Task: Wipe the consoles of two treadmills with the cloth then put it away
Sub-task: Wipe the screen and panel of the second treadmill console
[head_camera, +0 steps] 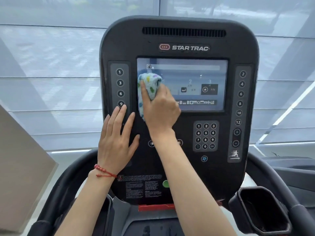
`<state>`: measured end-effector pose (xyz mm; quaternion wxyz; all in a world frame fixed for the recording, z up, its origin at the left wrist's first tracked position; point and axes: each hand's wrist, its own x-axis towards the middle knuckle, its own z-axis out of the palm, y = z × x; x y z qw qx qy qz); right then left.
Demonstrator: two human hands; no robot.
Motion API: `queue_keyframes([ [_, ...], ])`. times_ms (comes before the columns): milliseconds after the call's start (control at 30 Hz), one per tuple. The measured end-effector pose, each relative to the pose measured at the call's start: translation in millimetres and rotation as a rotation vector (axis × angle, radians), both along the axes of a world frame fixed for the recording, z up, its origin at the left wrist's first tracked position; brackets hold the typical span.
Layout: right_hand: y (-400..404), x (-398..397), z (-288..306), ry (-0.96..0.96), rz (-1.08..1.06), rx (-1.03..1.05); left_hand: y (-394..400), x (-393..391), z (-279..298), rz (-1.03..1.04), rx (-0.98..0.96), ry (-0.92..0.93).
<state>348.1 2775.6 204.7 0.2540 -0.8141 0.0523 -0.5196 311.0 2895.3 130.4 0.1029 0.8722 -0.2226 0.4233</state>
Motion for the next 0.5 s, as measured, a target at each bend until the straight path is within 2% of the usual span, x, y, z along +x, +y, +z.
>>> queue_keyframes([
  [100,-6,0,5,0.029,0.036,0.01,7,-6,-5,0.004,-0.019,0.022],
  [167,-10,-4,9,0.086,0.12,0.101,12,-12,-11,0.011,-0.039,0.027],
  [233,-1,-10,9,0.05,0.208,0.192,19,-15,-17,0.018,-0.065,0.021],
  [300,16,-11,4,-0.006,0.229,0.12,26,-17,-22,0.026,-0.081,0.011],
  [400,36,2,-4,-0.031,0.153,-0.098,36,-19,-34,0.028,-0.065,0.016],
  [500,37,22,11,-0.113,0.091,-0.18,41,-22,-43,0.017,-0.045,0.023],
])
